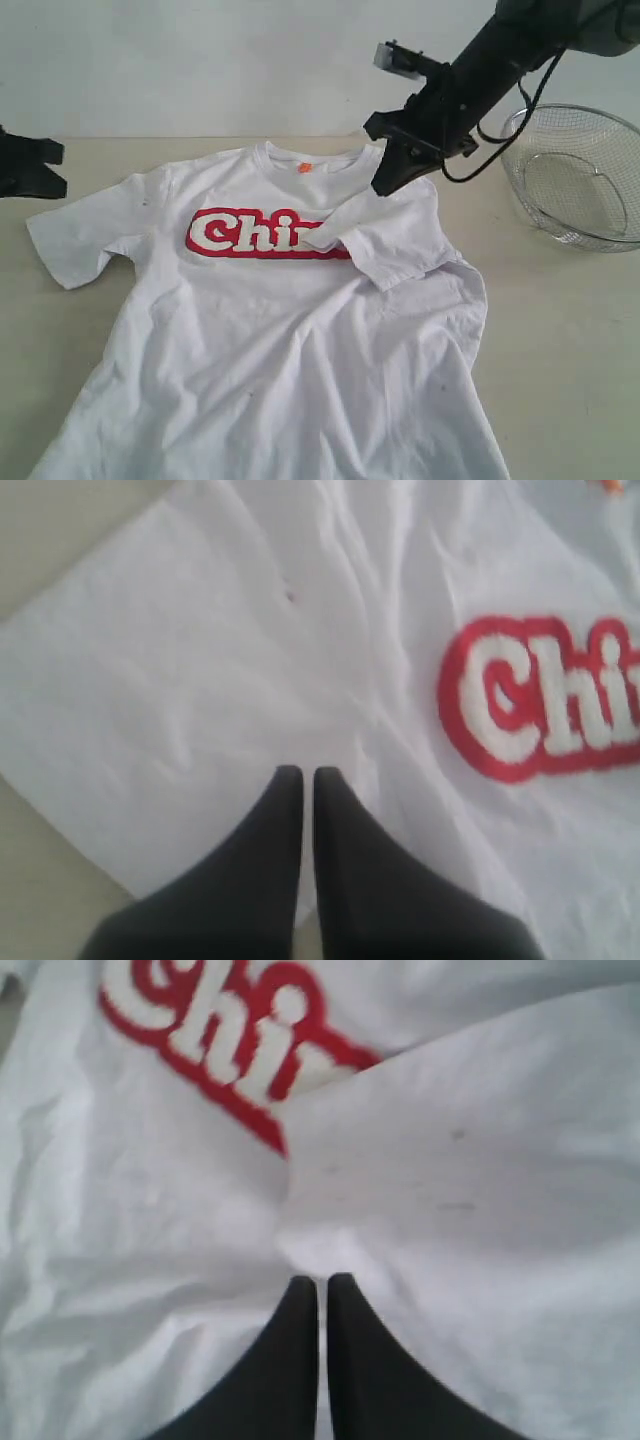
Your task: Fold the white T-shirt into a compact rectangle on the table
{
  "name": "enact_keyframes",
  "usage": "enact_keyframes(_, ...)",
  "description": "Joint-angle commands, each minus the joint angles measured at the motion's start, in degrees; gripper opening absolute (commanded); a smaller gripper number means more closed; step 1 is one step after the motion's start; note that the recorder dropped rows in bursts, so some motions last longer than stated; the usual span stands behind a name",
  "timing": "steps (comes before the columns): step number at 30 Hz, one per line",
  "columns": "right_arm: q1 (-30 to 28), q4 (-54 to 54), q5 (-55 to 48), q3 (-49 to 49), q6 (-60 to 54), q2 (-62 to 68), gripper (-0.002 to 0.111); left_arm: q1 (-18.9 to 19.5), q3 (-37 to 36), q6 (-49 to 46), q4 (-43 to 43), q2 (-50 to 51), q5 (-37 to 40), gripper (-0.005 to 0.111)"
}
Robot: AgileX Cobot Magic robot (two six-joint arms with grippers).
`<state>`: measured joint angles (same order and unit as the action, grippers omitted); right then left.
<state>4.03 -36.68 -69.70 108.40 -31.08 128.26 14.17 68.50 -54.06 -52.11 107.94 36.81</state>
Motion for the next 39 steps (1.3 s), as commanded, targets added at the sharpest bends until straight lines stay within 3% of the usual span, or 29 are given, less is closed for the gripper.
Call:
enact_keyframes(1, 2.7, -8.5, -0.3, -10.7, -9.9, -6.0, 0.000, 7.8, 4.4, -6.4, -16.2, 6.4, 8.4, 0.005)
enact_keyframes(5, 4.7, -11.1, -0.3, -16.5, -13.0, -9.2, 0.000, 10.8, 9.8, -6.9, -21.5, 14.1, 15.5, 0.005)
enact_keyframes(12, 4.9, -11.8, -0.3, -20.2, -12.8, -10.9, 0.000, 10.9, 15.3, -6.9, -18.6, 21.7, 11.0, 0.007)
enact_keyframes(20, 5.1, -11.6, -0.3, -21.1, -12.6, -11.1, 0.000, 11.2, 18.5, -4.3, -12.3, 23.3, 8.8, 0.049)
enact_keyframes(22, 5.1, -11.6, -0.3, -21.1, -12.6, -11.1, 0.000, 11.3, 18.6, -2.8, -11.3, 23.3, 7.7, 0.054)
enact_keyframes(26, 5.1, -11.6, -0.3, -21.1, -12.5, -11.1, 0.000, 11.3, 18.6, -0.7, -6.9, 23.3, 6.2, 0.055)
enact_keyframes(39, 5.1, -11.6, -0.3, -21.1, -12.5, -11.1, 0.000, 10.5, 18.6, 0.8, -6.9, 24.5, 7.3, 0.055)
